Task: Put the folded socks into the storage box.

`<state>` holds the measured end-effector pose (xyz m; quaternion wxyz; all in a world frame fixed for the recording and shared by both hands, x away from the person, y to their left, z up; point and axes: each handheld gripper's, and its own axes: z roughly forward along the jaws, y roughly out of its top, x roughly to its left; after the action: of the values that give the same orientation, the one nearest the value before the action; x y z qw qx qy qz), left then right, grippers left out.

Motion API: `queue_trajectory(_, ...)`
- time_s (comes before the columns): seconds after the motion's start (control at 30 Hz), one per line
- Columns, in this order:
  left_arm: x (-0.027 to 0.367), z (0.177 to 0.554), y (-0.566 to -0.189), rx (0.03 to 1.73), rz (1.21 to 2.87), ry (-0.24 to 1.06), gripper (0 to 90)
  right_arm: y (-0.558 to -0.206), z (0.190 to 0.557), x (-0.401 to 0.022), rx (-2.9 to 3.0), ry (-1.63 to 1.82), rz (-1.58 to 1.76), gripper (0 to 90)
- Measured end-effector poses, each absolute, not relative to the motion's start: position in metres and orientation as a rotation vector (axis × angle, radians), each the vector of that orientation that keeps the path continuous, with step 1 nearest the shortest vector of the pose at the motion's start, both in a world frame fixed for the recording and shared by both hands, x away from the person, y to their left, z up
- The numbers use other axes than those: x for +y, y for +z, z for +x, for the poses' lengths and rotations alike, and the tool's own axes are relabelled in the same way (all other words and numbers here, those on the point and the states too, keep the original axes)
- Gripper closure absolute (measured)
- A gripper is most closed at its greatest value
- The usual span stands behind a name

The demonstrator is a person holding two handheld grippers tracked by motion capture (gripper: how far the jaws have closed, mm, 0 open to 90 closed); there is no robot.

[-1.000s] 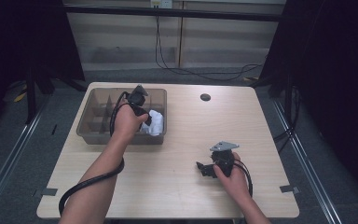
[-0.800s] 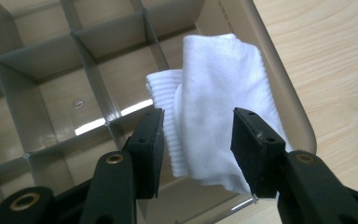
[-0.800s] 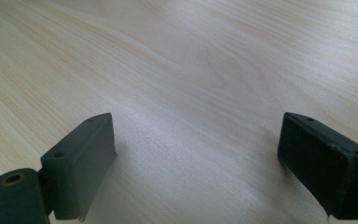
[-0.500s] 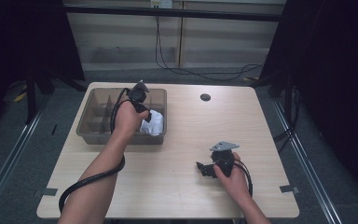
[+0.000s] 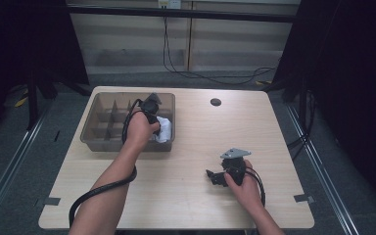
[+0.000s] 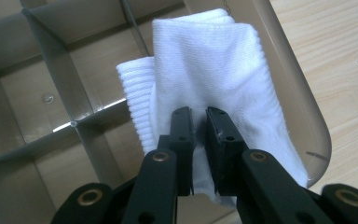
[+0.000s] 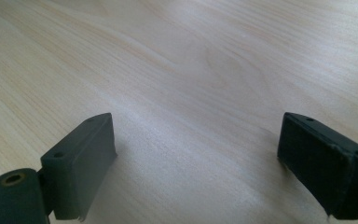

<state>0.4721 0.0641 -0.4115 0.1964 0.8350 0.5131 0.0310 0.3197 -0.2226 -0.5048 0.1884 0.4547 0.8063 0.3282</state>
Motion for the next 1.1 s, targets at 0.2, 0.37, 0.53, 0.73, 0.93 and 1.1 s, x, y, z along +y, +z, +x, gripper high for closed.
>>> queue_trajectory(0.2,0.064,0.471,-0.415,1.435,2.327,0.054,85.9,-0.505,0.32,-0.223,2.269,0.922,1.279,10.7)
queue_trajectory(0.37,0.059,0.472,-0.419,1.421,2.334,0.027,89.8,-0.505,0.32,-0.223,2.268,0.922,1.279,10.7)
queue_trajectory(0.53,0.053,0.472,-0.428,1.412,2.336,-0.021,90.0,-0.505,0.32,-0.223,2.269,0.923,1.274,10.7)
queue_trajectory(0.73,0.046,0.472,-0.443,1.405,2.365,-0.084,90.0,-0.505,0.32,-0.223,2.269,0.922,1.275,10.7)
queue_trajectory(0.93,0.045,0.472,-0.443,1.412,2.364,-0.099,90.0,-0.505,0.32,-0.223,2.269,0.924,1.276,10.7)
queue_trajectory(1.1,0.046,0.47,-0.436,1.402,2.36,-0.101,87.8,-0.505,0.32,-0.223,2.27,0.925,1.274,10.7)
